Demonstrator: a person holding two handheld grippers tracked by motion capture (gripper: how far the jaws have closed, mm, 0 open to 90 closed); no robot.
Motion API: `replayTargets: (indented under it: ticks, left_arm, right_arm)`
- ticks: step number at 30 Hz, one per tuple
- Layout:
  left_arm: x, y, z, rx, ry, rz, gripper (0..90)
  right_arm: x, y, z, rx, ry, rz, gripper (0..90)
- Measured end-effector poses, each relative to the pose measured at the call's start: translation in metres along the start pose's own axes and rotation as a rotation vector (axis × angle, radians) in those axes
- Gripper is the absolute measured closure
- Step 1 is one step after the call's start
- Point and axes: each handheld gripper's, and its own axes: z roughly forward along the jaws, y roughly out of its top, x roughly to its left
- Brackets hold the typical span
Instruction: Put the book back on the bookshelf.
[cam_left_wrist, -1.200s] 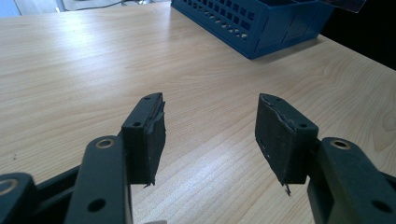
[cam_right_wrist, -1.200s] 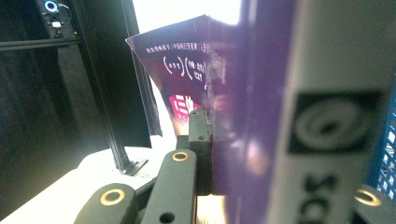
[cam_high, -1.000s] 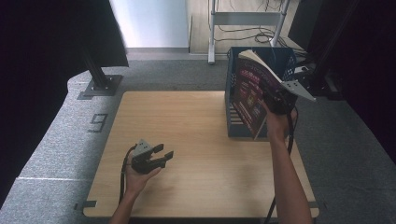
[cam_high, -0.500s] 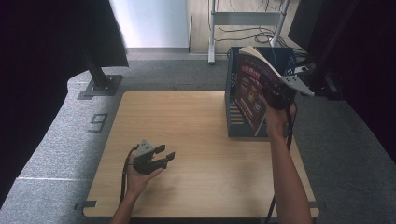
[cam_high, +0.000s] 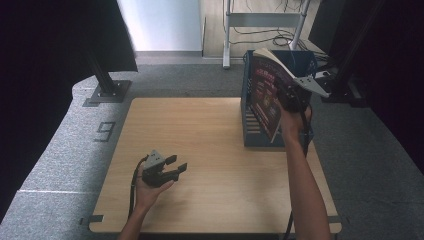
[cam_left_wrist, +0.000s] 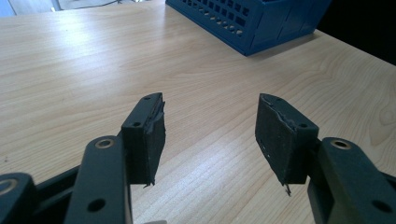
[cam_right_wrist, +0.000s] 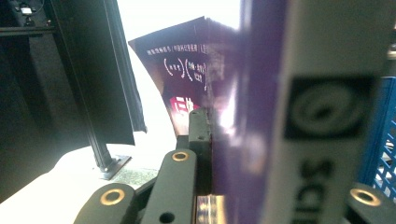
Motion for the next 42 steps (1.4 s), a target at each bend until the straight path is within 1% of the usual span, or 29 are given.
replayTargets:
  ticks: [2,6,12,14,19,22,27,32,38,42]
  left_arm:
    - [0.0,0.0,0.0,0.002,-0.002,0.002,42.9]
    - [0.0,0.0,0.0,0.004,-0.005,0.005,42.7]
    - [-0.001,0.0,0.001,0.008,-0.008,0.009,42.8]
    - [-0.001,0.0,0.001,0.01,-0.006,0.012,42.8]
    - [0.001,0.0,0.002,0.01,-0.004,0.008,42.9]
    - [0.001,0.0,0.001,0.009,-0.008,0.007,42.9]
    - [0.001,-0.001,0.003,0.012,-0.01,0.008,43.1]
    - [0.002,0.0,0.003,0.009,-0.01,0.004,43.1]
    - [0.003,0.0,0.003,0.008,-0.012,0.002,43.1]
    - [0.005,0.0,0.003,0.006,-0.014,-0.005,43.1]
  right_arm:
    - [-0.001,0.0,0.003,-0.001,-0.005,0.008,81.7]
    - [-0.003,-0.001,0.006,-0.01,-0.017,0.005,81.8]
    - [-0.008,-0.008,0.017,0.01,-0.034,0.015,81.8]
    - [-0.009,-0.01,0.021,0.014,-0.039,0.006,81.7]
    - [-0.008,-0.011,0.024,0.008,-0.038,0.01,81.8]
    - [-0.008,-0.011,0.025,0.008,-0.04,0.008,81.8]
    - [-0.01,-0.01,0.027,0.009,-0.046,0.023,81.8]
    - [-0.011,-0.008,0.03,0.012,-0.049,0.017,81.7]
    - [-0.013,-0.007,0.036,0.009,-0.059,0.022,81.7]
    - [-0.013,-0.005,0.042,0.004,-0.061,0.012,81.7]
